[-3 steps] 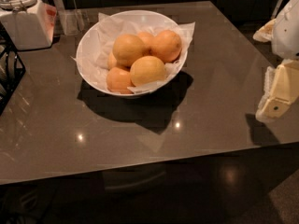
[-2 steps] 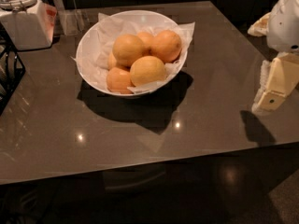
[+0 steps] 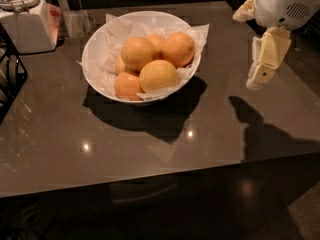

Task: Pick orange from white bowl

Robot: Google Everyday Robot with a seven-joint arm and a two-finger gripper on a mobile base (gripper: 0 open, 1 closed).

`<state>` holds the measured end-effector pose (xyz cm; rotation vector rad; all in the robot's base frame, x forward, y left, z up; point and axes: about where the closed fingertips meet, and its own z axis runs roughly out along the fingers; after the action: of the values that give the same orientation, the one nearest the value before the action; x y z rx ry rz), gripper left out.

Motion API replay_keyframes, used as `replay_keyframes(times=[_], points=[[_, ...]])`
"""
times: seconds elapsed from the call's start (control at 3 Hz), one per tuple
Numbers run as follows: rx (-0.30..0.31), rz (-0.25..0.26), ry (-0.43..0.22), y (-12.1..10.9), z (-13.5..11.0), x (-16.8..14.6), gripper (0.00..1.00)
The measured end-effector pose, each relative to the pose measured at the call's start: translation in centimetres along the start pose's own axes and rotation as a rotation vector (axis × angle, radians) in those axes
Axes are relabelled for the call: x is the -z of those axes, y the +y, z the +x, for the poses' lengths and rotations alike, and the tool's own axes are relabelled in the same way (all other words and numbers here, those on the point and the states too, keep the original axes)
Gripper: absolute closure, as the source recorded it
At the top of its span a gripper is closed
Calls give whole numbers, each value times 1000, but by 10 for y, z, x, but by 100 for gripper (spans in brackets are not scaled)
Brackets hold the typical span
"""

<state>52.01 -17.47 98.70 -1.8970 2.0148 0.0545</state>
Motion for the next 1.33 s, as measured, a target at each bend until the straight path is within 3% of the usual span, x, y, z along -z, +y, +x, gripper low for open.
replay_keyframes(times=[0.33,0.67,1.33], points=[[0,0,0,0,0,0,0],[34,8,-15,-24,-10,-4,0],[142,1,-57,-87,-53,-27,0]])
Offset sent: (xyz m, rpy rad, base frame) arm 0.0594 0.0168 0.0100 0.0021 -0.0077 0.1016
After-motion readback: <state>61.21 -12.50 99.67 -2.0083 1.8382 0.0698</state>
